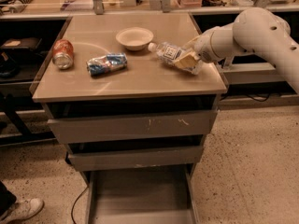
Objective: Pick blue plastic bottle from bottom drawer and place on counter
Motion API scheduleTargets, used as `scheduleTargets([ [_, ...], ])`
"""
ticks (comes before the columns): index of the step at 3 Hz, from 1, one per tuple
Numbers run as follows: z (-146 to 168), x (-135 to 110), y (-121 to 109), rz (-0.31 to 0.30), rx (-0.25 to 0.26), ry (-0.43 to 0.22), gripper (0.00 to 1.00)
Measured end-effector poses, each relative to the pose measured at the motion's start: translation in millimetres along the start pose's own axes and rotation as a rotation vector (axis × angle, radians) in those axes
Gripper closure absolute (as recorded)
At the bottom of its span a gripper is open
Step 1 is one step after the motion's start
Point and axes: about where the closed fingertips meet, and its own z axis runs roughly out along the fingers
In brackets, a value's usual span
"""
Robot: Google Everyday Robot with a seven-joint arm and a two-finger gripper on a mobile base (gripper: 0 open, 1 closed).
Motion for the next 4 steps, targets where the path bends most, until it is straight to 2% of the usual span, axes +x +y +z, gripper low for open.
scheduleTargets([
  [3, 0.1, 0.0, 0.1, 0.0, 0.0, 0.0, 0.11],
  [4, 0.1, 0.0, 0.1, 0.0, 0.0, 0.0, 0.0],
])
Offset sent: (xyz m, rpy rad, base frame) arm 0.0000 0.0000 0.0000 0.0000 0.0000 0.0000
